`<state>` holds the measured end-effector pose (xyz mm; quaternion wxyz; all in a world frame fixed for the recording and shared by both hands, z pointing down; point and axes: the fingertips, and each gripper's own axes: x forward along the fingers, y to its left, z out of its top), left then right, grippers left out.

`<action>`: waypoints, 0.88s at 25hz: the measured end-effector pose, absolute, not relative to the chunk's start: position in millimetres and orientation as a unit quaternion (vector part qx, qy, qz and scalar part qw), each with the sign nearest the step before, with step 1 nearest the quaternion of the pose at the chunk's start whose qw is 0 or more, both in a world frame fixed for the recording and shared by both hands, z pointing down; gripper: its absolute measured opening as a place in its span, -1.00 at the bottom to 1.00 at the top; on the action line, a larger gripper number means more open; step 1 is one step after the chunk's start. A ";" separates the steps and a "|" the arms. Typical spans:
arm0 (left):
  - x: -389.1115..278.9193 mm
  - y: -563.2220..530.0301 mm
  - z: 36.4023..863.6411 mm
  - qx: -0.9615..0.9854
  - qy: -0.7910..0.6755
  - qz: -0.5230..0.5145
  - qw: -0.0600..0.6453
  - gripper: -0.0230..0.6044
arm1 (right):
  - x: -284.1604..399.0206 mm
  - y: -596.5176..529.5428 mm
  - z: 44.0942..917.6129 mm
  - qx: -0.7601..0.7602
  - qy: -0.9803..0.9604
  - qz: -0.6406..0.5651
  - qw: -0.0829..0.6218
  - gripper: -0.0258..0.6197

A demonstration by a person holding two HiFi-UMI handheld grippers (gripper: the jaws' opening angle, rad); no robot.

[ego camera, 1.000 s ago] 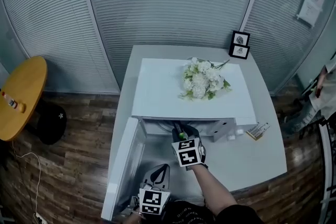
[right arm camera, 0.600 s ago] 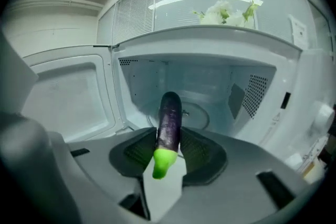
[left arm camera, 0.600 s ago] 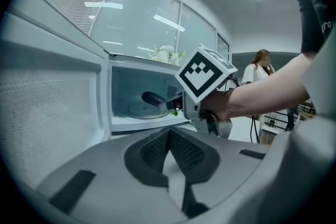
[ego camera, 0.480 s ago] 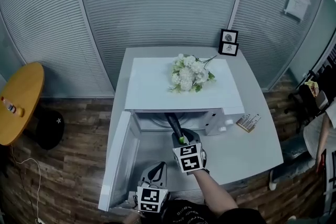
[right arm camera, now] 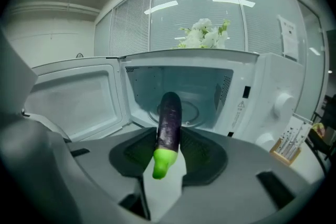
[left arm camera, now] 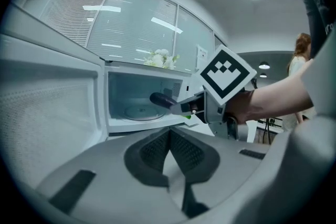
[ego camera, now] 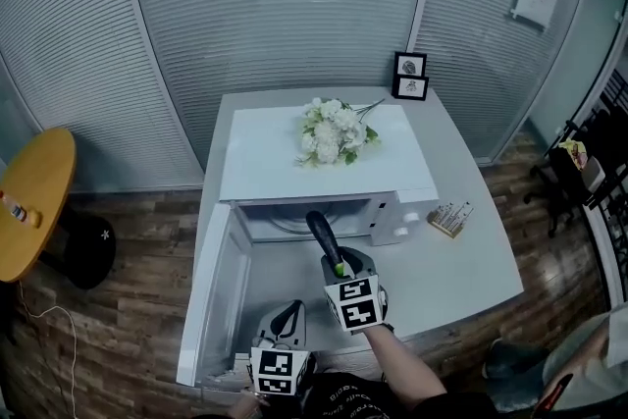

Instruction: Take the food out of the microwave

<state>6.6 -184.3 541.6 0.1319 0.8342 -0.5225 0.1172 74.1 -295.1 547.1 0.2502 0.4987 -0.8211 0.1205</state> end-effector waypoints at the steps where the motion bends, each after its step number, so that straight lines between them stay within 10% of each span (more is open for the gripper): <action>1: 8.0 -182.9 540.8 0.834 -0.522 0.117 0.132 -0.90 | 77.2 -291.1 547.9 0.500 -0.821 0.121 0.250 -0.49; 22: 39.3 -148.1 535.6 0.833 -0.528 0.111 0.121 -0.90 | 152.9 -209.4 535.0 0.538 -0.803 0.124 0.223 -0.49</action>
